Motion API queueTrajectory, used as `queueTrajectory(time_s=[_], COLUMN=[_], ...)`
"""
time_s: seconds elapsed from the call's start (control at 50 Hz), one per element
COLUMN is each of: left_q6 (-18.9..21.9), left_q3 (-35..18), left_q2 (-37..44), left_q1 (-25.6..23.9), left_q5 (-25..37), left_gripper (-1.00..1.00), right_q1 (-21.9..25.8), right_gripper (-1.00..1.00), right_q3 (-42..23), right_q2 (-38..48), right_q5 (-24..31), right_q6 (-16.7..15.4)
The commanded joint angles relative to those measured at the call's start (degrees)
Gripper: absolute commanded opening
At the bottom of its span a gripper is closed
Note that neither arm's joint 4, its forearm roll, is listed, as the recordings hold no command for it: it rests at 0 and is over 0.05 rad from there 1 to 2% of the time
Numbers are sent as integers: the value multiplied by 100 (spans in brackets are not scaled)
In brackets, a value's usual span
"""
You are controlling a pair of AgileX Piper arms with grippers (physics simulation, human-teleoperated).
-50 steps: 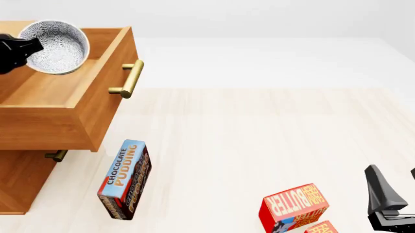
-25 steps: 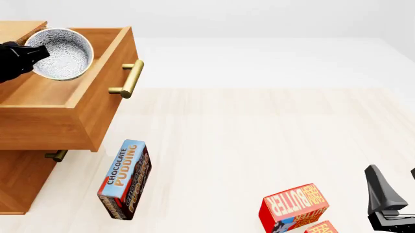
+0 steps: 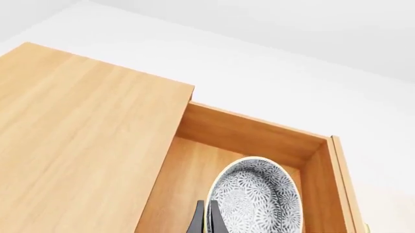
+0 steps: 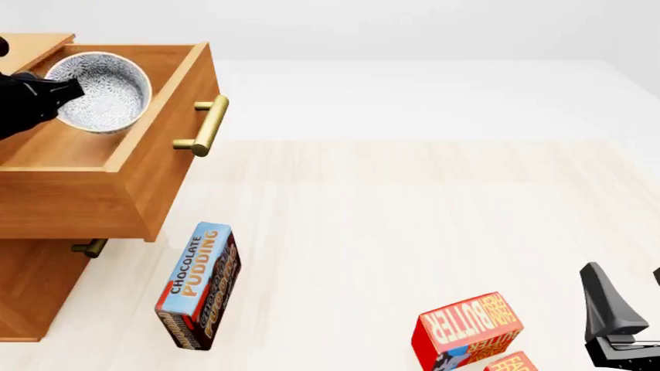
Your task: Put the bowl in the top drawer of the cabinet.
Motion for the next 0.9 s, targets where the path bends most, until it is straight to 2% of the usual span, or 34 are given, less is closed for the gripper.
queueTrajectory(time_s=[0.02,0.24,0.26,0.64,0.72,0.76,0.8,0.84,0.88,0.9], left_q6=[-7,7,-17,23,-161,13,-20,209,11,63], left_q3=[16,-8,-27,-7,-28,4,-4,70,37,58], left_q2=[36,191,188,23,65,-92,-124,-336,-245,-296], left_q1=[9,119,98,39,-85,-43,-63,14,-84,-66], left_q5=[11,-30,-9,31,114,74,84,-31,74,69], left_gripper=[-100,-100,100,100,100,100,100,100,100,100], right_q1=[0,1,1,0,0,0,1,-1,0,1], right_gripper=[100,100,100,100,100,100,100,100,100,100], right_q3=[1,1,1,1,1,1,1,1,1,1], right_q2=[-2,-2,-2,-2,-2,-2,-2,-3,-2,-2], right_q5=[1,0,0,1,1,1,0,1,1,1], right_q6=[0,-2,-1,0,1,-1,-1,-1,1,-2])
